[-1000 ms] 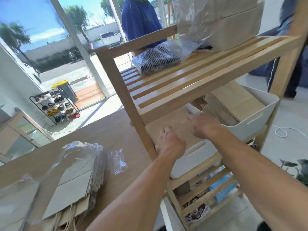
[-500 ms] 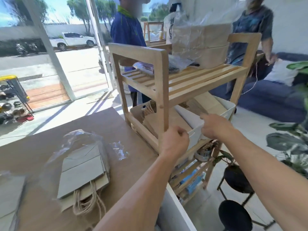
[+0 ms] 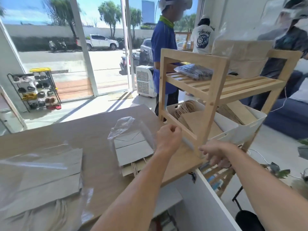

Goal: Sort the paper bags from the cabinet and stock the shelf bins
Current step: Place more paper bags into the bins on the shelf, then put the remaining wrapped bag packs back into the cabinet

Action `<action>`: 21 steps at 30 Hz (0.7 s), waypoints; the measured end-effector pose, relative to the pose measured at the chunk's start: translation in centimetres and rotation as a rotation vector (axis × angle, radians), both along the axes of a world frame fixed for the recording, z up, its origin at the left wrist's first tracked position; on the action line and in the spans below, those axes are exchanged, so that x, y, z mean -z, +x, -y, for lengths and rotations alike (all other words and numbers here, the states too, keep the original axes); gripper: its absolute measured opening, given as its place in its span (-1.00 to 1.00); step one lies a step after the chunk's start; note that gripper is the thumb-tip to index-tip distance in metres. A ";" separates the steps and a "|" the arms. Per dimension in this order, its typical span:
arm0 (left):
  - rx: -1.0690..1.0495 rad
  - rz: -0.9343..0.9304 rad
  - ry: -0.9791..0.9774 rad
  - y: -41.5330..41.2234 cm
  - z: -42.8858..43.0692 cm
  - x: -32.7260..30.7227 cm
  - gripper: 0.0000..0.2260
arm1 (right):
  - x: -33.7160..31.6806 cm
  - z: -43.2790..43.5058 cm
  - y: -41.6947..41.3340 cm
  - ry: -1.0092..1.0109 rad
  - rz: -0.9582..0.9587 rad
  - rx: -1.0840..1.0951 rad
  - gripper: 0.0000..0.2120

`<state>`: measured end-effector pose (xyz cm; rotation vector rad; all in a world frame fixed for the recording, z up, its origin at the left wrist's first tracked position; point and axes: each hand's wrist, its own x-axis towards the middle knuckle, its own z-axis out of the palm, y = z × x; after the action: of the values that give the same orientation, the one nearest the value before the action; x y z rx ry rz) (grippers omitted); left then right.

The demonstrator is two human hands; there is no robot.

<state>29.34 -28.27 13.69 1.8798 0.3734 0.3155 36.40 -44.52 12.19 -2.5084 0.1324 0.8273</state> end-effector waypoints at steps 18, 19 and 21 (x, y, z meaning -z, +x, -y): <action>-0.647 -0.026 -0.176 -3.9 -19.3 3.9 -0.72 | 1.7 -18.6 0.4 0.132 -0.007 -0.283 -0.26; -0.626 -0.113 -0.173 -3.8 -19.9 4.9 -0.66 | 2.1 -19.1 0.4 0.131 -0.002 -0.282 -0.26; -0.550 -0.248 -0.220 -3.6 -20.2 7.1 -0.57 | 2.9 -19.8 0.4 0.135 0.019 -0.282 -0.24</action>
<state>25.70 -8.03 6.63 1.5764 1.0579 0.3881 36.82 -24.70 9.32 -2.4379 -0.2810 0.8895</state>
